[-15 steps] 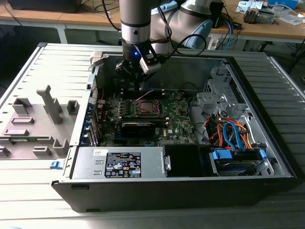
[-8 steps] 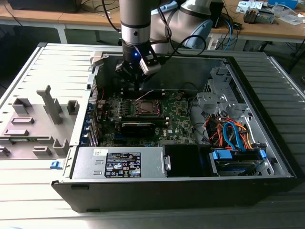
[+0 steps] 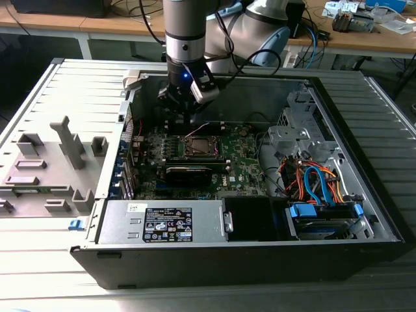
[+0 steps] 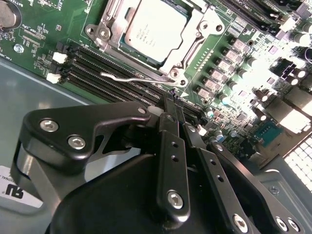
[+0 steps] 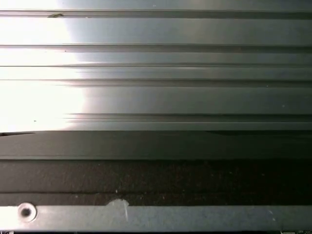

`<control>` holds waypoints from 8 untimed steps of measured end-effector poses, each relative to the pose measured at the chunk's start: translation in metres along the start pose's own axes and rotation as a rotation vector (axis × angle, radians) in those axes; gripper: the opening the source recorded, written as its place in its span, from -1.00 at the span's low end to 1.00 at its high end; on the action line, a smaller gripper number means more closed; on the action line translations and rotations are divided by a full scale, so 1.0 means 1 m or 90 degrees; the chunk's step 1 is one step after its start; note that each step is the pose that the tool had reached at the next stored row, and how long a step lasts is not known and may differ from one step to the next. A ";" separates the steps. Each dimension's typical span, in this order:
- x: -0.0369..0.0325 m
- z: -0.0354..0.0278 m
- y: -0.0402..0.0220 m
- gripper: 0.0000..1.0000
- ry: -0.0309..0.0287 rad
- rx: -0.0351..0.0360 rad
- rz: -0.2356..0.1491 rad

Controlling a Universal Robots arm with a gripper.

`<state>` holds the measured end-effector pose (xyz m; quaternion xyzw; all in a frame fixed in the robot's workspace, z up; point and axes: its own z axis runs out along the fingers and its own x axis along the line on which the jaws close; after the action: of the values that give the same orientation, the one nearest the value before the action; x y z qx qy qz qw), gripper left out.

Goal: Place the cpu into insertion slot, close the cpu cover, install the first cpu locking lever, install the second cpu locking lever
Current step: 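Install the first cpu locking lever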

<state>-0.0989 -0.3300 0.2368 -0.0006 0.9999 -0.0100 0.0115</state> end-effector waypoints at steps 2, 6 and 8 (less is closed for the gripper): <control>-0.0009 0.0010 0.0000 -0.77 0.0000 0.0001 0.000; -0.0021 0.0021 0.0000 -0.77 0.0000 0.0001 0.000; -0.0027 0.0026 0.0000 -0.77 0.0000 0.0001 0.000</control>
<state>-0.0962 -0.3300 0.2342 -0.0007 0.9999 -0.0101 0.0115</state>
